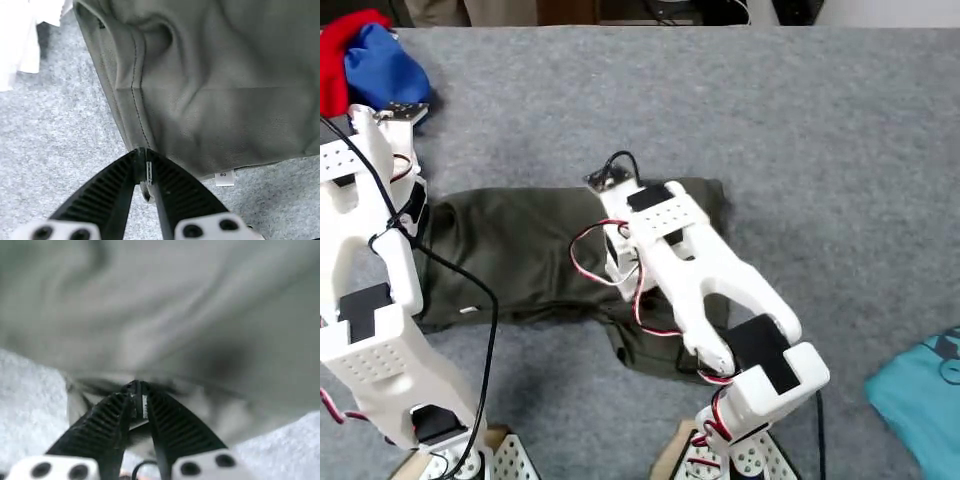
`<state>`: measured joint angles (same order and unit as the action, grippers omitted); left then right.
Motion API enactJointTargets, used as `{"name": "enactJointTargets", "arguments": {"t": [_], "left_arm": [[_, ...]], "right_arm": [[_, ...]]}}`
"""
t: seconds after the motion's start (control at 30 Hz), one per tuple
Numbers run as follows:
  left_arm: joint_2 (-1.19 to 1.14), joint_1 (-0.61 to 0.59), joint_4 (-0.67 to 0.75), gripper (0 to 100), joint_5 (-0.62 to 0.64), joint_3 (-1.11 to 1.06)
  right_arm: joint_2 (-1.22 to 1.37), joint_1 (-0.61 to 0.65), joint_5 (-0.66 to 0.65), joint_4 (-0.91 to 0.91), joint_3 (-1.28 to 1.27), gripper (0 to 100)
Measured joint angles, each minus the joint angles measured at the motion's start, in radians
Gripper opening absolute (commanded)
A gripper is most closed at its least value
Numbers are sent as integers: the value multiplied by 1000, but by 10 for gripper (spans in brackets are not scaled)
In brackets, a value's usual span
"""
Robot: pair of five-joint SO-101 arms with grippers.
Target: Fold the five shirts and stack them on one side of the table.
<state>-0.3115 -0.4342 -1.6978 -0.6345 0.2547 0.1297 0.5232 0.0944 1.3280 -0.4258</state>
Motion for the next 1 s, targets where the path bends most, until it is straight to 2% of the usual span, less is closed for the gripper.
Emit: {"name": "enactJointTargets", "arguments": {"t": [0.27, 0.63, 0.8, 1.0], "left_arm": [[0, 0, 0, 20, 0, 0], [0, 0, 0, 20, -25, 0], [0, 0, 2, 20, -21, 0], [0, 0, 25, 20, 160, 78]], "right_arm": [[-28, 69, 2, 126, 0, 5], [-29, 249, 0, 48, -196, 5], [-35, 244, 0, 84, -153, 5], [-35, 86, -58, 315, 158, 5]]}}
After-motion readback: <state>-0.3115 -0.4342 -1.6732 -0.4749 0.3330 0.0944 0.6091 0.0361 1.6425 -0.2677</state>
